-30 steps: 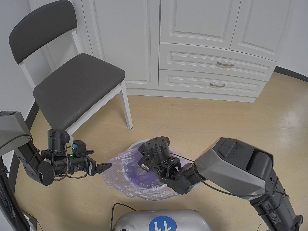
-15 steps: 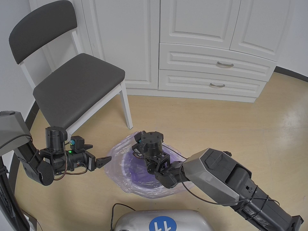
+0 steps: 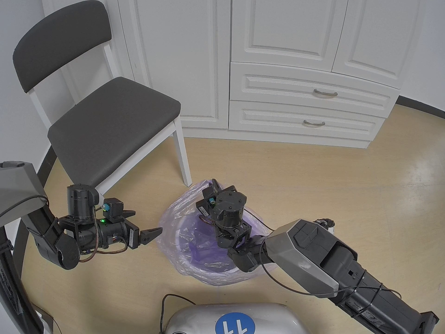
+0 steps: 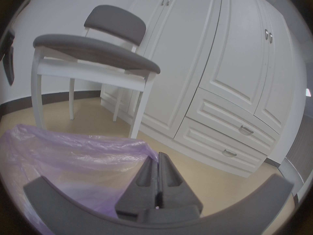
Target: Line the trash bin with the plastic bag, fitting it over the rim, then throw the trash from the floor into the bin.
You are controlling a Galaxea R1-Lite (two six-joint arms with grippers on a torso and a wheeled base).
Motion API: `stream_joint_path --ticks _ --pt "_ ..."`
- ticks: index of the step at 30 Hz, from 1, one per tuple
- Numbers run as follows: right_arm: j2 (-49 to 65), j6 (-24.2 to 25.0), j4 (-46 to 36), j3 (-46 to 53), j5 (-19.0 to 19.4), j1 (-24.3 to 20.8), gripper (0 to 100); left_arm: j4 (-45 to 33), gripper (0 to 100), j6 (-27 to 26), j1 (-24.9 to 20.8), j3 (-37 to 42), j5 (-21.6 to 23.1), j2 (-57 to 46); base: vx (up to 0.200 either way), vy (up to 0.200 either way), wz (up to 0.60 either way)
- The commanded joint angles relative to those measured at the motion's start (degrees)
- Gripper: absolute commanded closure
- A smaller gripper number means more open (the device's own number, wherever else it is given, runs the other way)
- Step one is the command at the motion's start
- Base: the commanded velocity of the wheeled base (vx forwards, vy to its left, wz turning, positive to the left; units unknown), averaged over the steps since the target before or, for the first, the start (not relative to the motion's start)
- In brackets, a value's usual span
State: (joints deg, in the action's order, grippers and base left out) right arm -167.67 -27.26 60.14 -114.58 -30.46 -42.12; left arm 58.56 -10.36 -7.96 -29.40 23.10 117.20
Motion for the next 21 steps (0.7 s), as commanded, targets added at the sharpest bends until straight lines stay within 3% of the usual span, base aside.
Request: stream_joint_path --ticks 1,3,4,16,20,21 --pt "0.68 -0.16 1.91 -0.01 1.28 -0.6 100 0.32 0 -0.18 -0.13 -0.13 -0.07 1.01 0.0 0.0 0.0" --pt "0.94 -0.43 2.62 -0.01 1.81 -0.77 100 0.32 0 -0.18 -0.13 -0.13 -0.07 1.1 0.0 0.0 0.0" --pt "1.12 -1.13 2.79 -0.01 2.08 -0.86 0 0.32 0 -0.18 -0.13 -0.13 -0.07 1.19 0.0 0.0 0.0" --pt "-0.2 -5.88 4.64 -0.01 2.25 -0.86 0 0.32 0 -0.27 -0.13 0.05 -0.07 1.01 0.0 0.0 0.0" --pt "10.96 -7.81 3.15 17.72 2.34 -2.18 0 0.32 0 -0.27 -0.13 0.14 -0.07 0.92 0.0 0.0 0.0" --pt "17.02 -7.63 -0.37 26.95 2.43 -2.27 0 0.32 0 -0.27 -0.13 0.05 -0.07 0.75 0.0 0.0 0.0"
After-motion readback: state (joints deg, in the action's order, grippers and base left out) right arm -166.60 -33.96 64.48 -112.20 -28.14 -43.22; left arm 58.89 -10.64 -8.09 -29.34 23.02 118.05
